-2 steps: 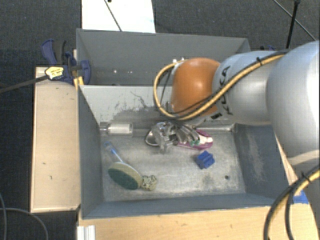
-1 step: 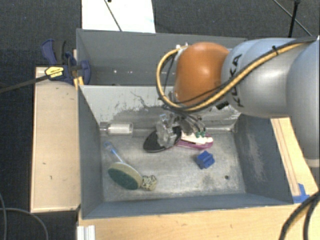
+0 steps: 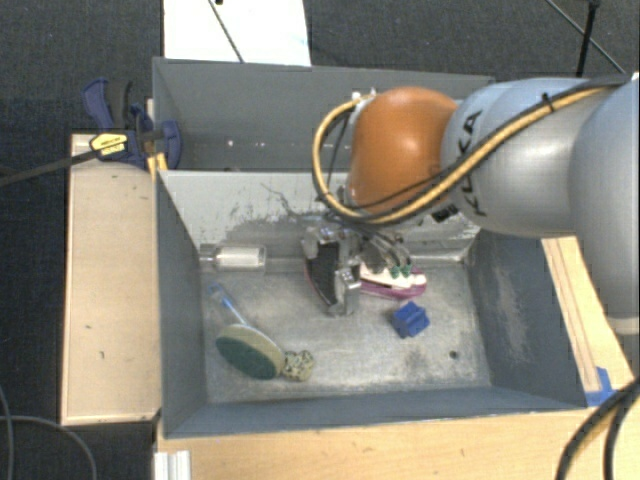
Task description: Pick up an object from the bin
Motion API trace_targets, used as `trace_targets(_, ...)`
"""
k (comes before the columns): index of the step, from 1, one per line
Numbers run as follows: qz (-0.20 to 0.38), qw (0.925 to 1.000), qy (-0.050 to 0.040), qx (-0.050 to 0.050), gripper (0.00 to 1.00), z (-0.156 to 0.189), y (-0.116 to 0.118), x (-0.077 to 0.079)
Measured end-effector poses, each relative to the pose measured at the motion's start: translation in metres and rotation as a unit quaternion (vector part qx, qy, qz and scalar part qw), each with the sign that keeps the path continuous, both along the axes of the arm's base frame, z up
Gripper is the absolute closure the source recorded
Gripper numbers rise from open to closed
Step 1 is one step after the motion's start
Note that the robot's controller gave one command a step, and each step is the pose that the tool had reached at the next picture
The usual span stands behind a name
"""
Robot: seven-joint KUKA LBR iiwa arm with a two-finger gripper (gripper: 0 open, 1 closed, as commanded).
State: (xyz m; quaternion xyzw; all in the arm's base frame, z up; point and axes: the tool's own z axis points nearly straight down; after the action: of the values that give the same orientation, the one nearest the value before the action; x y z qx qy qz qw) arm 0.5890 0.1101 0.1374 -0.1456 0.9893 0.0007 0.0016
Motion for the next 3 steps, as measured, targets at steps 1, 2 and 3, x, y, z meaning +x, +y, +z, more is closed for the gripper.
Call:
trace_targets(1,-0.012,0.9999,-0.0112,0.002,0.00,-0.056,-0.060,0.001)
trace_targets(2,-0.011,0.9999,-0.0059,0.000,1.00,-0.054,-0.058,0.000)
trace_targets(3,-0.082,0.9966,-0.0016,0.000,1.00,-0.048,-0.043,-0.004)
